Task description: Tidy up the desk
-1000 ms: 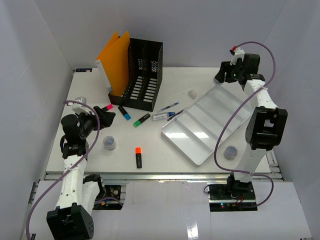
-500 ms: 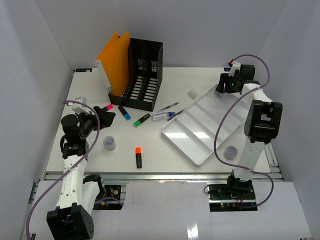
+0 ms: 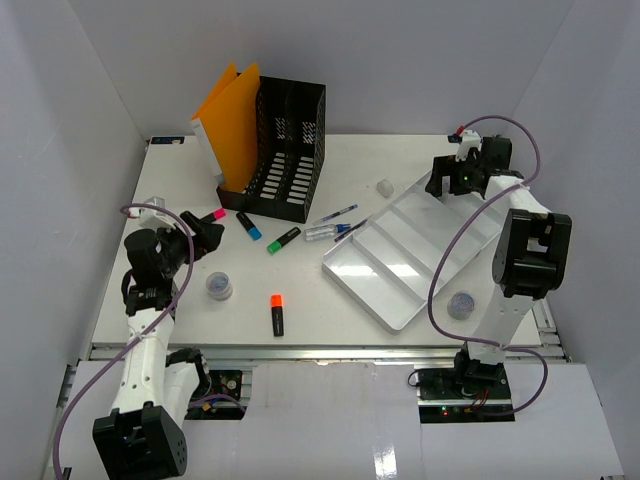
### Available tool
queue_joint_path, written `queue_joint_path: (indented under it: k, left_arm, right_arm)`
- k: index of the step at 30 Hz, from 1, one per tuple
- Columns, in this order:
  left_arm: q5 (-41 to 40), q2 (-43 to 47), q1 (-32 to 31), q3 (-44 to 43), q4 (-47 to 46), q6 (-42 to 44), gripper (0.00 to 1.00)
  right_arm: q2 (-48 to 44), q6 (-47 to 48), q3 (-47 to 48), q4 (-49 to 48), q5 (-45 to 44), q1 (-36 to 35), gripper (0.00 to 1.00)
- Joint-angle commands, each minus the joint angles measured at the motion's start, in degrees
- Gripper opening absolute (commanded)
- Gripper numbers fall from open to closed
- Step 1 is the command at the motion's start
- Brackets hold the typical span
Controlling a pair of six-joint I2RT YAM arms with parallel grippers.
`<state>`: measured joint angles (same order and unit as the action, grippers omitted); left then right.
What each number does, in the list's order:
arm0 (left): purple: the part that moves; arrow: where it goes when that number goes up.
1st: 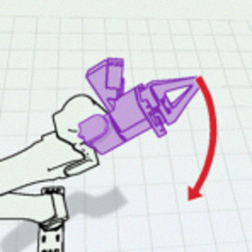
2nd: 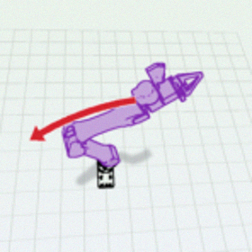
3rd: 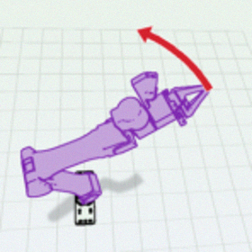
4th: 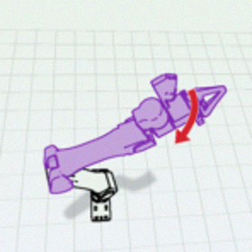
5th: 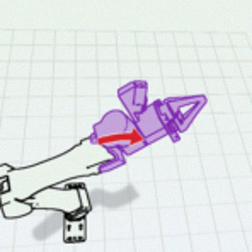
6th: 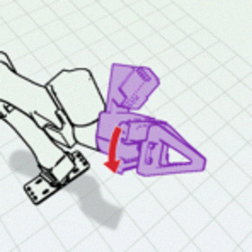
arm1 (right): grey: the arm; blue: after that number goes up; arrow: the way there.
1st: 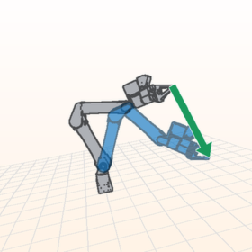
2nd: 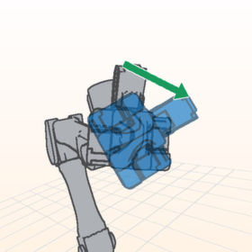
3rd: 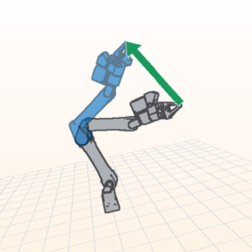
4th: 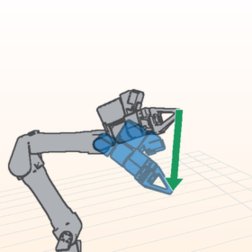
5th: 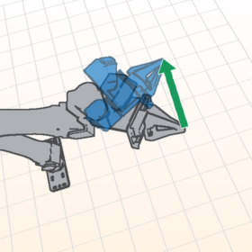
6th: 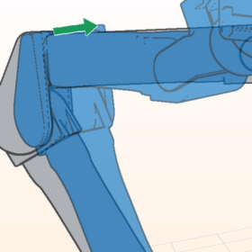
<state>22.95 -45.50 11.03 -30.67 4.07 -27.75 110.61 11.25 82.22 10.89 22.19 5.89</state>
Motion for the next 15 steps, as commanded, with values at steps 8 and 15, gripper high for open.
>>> queue_joint_path:
  k: [8, 15]
  left_arm:
    - [-21.04, -0.98, -0.04, -5.12, 27.24, -9.37, 0.72]
    - [-22.08, -8.60, -1.57, -8.03, 32.79, -9.80, 0.83]
  right_arm:
    - [-24.25, 9.21, -16.32, 6.66, 34.13, -5.15, 0.98]
    - [-28.61, 7.90, -20.88, 4.82, 36.16, -5.45, 0.98]
